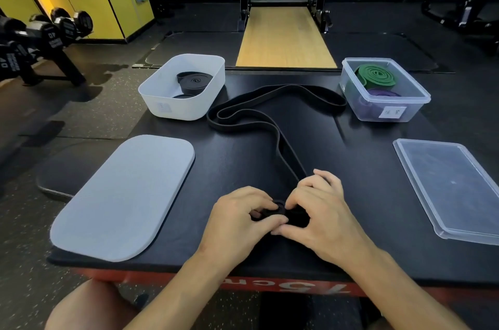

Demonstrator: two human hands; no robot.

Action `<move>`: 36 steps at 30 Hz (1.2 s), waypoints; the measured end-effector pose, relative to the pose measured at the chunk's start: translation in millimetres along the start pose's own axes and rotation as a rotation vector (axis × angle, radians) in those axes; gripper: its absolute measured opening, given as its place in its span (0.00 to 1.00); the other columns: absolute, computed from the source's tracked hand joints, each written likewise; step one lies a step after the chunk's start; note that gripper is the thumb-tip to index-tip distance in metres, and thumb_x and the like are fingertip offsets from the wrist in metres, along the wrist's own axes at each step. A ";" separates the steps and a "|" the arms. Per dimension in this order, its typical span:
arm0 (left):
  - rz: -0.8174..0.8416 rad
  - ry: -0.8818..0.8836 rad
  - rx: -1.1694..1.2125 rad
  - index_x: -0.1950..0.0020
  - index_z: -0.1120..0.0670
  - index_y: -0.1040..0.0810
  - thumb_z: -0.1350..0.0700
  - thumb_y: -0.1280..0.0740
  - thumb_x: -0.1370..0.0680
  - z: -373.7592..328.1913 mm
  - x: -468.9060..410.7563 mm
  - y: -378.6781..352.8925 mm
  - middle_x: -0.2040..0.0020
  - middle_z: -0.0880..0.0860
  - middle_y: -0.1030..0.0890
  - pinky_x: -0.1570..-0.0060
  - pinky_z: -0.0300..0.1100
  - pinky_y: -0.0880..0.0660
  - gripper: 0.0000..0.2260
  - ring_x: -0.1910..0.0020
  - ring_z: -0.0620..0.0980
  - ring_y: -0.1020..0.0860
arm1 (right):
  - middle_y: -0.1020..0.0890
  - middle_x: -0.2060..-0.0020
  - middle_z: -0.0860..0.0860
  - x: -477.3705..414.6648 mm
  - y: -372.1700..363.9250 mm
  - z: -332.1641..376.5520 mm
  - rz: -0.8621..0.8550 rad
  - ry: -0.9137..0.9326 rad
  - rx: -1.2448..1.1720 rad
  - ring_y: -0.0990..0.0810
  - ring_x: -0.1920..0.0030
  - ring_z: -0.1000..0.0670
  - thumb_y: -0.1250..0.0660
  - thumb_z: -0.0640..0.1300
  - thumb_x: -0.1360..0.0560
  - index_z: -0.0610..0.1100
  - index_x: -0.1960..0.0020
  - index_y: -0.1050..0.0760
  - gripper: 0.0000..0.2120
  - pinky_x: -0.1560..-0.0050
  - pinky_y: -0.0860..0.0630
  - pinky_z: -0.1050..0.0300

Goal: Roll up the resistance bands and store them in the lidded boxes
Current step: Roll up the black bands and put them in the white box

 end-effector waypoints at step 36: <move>0.099 -0.138 -0.219 0.41 0.40 0.13 0.37 0.33 0.22 16.2 -16.9 7.4 0.41 0.32 0.18 0.35 0.41 0.25 0.16 0.35 0.34 0.25 | 0.24 0.50 0.65 -4.0 -3.5 -12.7 0.044 -0.042 -0.040 0.26 0.47 0.60 0.35 0.72 0.27 0.59 0.36 0.19 0.27 0.34 0.30 0.57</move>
Point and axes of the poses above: each hand's wrist, its own x-axis away from the middle knuckle, its own y-axis out of the back of the hand, z = x × y, the point moved 8 cm from there along -x, towards the middle knuckle
